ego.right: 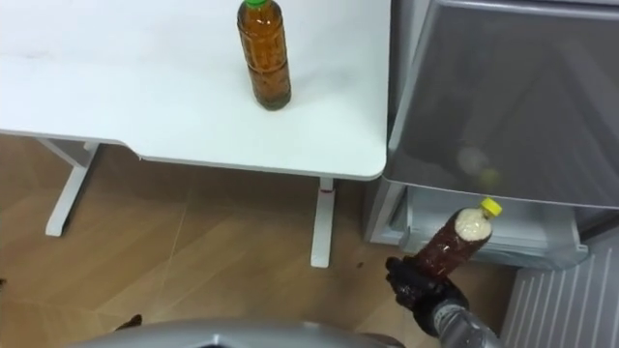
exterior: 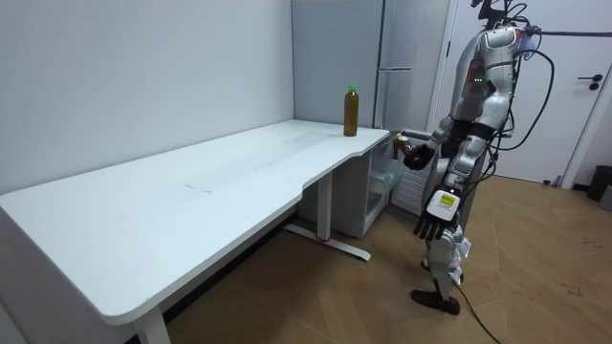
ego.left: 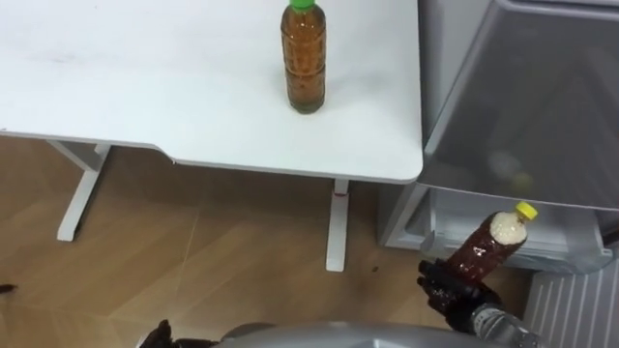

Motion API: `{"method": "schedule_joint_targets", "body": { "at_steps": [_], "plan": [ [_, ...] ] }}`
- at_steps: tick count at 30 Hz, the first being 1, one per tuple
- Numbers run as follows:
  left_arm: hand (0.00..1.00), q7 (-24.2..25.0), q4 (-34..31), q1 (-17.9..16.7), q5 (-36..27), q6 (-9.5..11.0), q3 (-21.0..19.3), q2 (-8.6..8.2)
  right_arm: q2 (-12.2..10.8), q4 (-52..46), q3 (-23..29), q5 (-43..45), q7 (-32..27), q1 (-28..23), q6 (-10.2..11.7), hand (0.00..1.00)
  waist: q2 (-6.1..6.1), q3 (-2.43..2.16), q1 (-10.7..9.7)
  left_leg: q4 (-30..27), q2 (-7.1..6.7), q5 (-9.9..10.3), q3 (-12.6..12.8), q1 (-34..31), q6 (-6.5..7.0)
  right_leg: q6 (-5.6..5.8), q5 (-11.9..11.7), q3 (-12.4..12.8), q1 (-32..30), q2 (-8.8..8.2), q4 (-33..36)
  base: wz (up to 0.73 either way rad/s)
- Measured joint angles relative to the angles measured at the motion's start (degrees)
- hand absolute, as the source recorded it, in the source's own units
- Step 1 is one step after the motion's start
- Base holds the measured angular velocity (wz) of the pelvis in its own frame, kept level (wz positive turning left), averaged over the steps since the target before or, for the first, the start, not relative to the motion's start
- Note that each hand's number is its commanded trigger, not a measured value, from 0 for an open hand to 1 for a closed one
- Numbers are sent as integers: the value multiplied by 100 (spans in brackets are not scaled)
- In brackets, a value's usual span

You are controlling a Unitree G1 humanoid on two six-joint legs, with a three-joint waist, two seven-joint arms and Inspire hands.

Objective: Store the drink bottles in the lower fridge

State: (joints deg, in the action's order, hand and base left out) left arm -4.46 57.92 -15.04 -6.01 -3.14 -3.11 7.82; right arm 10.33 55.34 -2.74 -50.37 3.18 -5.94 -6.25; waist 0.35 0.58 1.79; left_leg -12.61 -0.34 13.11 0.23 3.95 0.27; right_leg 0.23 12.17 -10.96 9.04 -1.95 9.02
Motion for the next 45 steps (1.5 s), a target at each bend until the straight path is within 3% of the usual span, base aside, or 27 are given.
{"method": "schedule_joint_targets", "body": {
  "at_steps": [12, 18, 32, 45],
  "plan": [
    [0, 43, 4, 27, 33, -2, -8, -19, -107, 1, 10, -2475, -43, 7, 84, 100, -19, 0, 13, 2, 3, -1, 50, 75, 0, 0, 0, 20, 6, -3, -19, -1],
    [0, 123, 3, -43, 125, -2, -70, -21, -123, 2, 9, -3038, 267, -19, 138, 100, -7, 0, 32, 14, 10, -1, 70, 85, 0, 0, 0, 58, 27, 5, -6, -2],
    [0, 135, 4, -214, 469, -36, -65, -23, -151, -22, -33, -3309, 454, -41, 150, 100, -13, -2, 210, -13, 17, 0, 94, 87, -1, -1, -1, 32, 45, 3, 7, 1],
    [0, 121, -6, -339, 603, -185, -60, -13, -48, -314, 13, -3322, 449, 77, 184, 100, -31, -1, 158, -208, -8, 28, 81, 70, 10, 22, 14, -62, 195, -26, -44, 6]
  ]
}}
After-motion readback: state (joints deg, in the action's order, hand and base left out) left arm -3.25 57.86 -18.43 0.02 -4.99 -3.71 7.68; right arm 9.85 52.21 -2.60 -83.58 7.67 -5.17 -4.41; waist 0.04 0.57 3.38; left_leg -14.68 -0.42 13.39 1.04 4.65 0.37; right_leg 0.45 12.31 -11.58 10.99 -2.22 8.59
